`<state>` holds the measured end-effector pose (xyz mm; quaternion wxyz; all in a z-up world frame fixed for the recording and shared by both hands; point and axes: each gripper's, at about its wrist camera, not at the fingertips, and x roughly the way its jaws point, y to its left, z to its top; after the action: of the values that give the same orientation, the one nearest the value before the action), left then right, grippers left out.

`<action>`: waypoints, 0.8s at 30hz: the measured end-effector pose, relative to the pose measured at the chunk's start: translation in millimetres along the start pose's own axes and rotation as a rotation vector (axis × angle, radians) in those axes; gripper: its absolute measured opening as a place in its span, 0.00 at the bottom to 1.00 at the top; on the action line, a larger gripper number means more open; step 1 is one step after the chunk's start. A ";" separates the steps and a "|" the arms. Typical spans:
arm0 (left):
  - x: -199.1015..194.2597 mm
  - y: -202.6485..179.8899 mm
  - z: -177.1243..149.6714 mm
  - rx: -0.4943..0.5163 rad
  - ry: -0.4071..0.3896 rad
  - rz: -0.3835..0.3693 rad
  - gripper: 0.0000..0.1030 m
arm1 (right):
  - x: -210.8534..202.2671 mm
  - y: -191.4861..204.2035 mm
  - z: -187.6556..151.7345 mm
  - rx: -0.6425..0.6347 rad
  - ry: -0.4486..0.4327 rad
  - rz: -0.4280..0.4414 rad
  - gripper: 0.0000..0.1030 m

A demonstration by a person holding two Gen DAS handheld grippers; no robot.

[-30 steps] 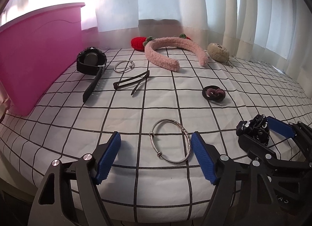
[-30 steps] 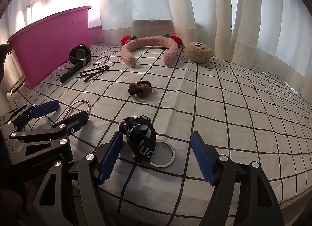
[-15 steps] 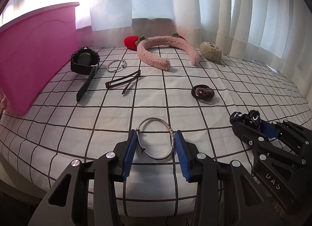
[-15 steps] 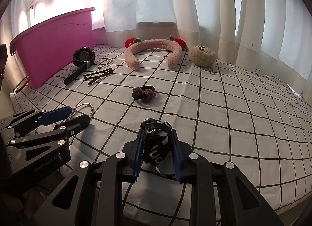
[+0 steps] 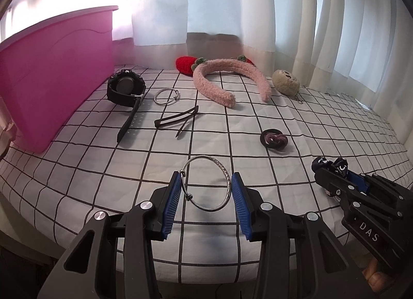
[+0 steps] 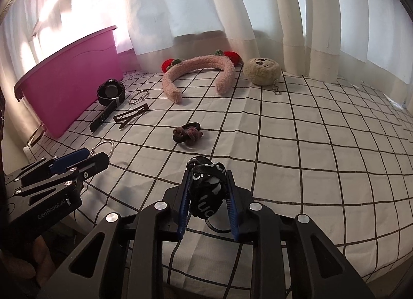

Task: Organize jewelry
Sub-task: 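Lift and carry the black hair clip and silver bangle over the pink tub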

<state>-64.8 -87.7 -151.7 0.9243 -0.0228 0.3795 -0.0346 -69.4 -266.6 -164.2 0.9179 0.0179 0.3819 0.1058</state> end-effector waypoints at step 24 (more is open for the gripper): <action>-108.5 45.8 78.8 -0.121 -0.098 0.114 0.38 | -71.9 62.8 91.6 -0.135 -0.086 0.093 0.24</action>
<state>-84.3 -31.9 -22.8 0.9392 -0.0585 0.3357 0.0419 -65.4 -215.8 -42.1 0.9267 -0.0217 0.3327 0.1732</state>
